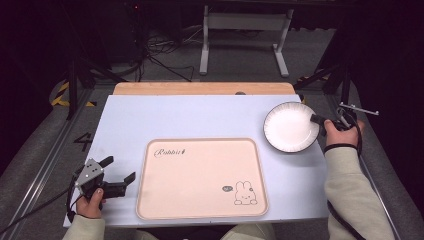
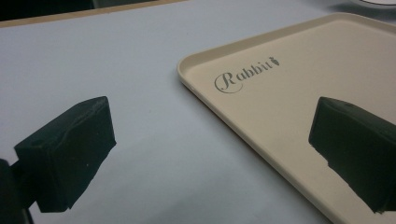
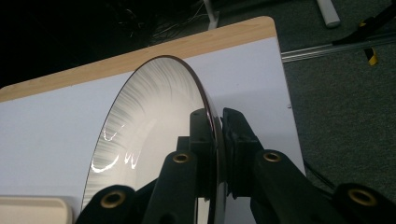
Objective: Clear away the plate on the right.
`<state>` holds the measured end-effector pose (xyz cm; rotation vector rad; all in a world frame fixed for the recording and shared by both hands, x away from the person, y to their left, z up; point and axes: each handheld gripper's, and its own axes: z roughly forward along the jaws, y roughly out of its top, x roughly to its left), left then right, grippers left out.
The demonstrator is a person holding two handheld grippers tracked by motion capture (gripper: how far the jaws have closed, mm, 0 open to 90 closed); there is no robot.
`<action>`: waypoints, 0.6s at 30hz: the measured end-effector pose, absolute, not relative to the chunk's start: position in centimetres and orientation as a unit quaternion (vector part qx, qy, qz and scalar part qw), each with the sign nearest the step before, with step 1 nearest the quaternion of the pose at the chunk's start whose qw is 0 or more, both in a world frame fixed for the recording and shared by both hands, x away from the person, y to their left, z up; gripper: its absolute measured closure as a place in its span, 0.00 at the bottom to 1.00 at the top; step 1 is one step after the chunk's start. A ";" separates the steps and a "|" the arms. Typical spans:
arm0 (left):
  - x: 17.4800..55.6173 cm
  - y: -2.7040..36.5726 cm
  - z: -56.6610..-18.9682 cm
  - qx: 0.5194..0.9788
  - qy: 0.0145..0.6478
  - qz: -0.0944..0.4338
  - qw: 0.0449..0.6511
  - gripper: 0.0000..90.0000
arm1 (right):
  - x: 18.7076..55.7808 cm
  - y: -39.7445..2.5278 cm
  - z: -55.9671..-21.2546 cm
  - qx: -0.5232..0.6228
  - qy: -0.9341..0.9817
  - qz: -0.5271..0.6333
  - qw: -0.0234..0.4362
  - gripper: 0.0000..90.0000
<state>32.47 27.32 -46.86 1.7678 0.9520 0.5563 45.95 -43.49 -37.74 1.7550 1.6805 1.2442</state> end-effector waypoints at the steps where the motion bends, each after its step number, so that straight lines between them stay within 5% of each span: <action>1: 32.5 27.3 -46.9 0.732 0.395 0.231 0.505 0.01 | 45.8 -43.4 -37.5 0.627 0.605 0.445 0.205 0.93; 18: 32.5 27.3 -46.9 0.731 0.395 0.230 0.506 0.01 | 43.8 -40.3 -34.9 0.591 0.641 0.457 0.176 0.93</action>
